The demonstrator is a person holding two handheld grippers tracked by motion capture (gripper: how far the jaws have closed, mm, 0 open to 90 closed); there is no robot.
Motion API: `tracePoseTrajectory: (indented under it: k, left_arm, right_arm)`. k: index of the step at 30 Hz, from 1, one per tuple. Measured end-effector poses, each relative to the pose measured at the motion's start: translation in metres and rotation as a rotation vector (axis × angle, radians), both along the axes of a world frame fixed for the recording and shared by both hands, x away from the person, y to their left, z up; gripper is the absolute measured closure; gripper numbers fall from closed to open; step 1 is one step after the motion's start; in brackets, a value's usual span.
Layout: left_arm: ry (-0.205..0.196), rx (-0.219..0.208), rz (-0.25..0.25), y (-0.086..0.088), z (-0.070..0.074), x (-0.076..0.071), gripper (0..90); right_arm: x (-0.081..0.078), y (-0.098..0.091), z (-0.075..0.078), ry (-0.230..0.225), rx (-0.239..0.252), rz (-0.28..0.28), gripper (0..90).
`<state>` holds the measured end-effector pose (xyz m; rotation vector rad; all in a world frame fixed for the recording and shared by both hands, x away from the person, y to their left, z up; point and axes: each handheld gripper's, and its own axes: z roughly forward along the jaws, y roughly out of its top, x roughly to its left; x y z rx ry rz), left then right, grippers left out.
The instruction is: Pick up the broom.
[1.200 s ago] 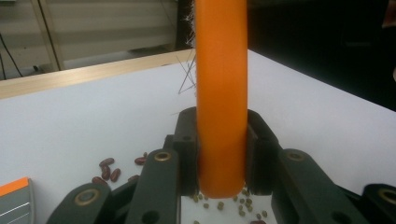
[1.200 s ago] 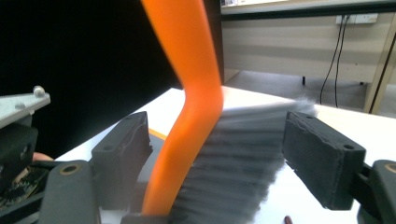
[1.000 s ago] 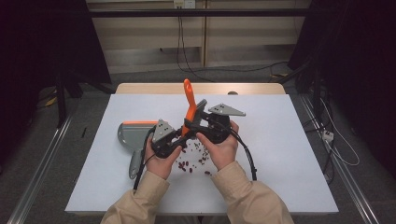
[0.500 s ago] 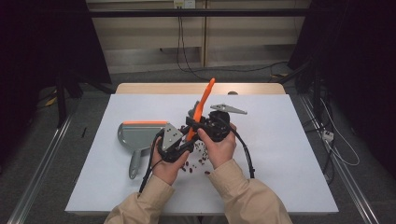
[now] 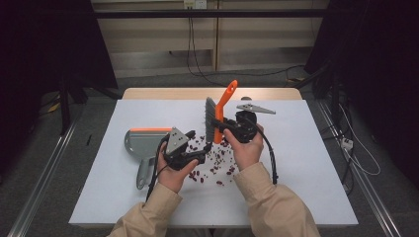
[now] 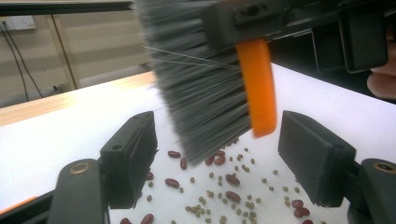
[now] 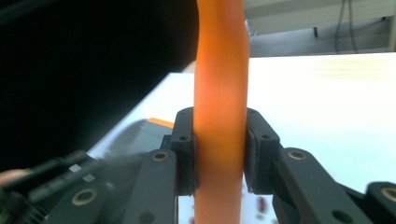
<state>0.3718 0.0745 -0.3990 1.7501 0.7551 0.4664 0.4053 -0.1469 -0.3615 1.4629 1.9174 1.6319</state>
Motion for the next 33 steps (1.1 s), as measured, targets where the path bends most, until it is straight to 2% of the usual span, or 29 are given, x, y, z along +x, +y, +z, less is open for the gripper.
tracePoseTrajectory:
  k: [2,6,13,20,23,33]
  left_arm:
    - [0.003,0.012,-0.007,0.003,0.001,0.001,23.8]
    - [0.011,-0.011,-0.010,0.010,0.003,0.003,19.5]
    - [0.025,-0.039,-0.052,0.022,0.011,0.005,14.6]
    - [0.035,-0.064,-0.077,0.038,0.017,0.007,9.6]
    - [0.029,-0.053,-0.081,0.047,0.018,0.007,7.6]
    - [0.025,-0.060,-0.088,0.074,0.017,0.006,4.7]
  right_arm:
    - [0.000,-0.007,0.001,0.004,-0.019,0.009,70.0]
    - [-0.002,-0.020,0.003,0.001,-0.070,0.017,69.9]
    - [-0.005,-0.042,0.006,0.007,-0.102,0.023,69.9]
    - [-0.006,-0.054,0.006,0.021,-0.145,0.029,70.0]
    - [-0.006,-0.058,0.005,0.021,-0.156,0.030,70.0]
    - [-0.008,-0.068,0.006,0.021,-0.207,0.032,70.0]
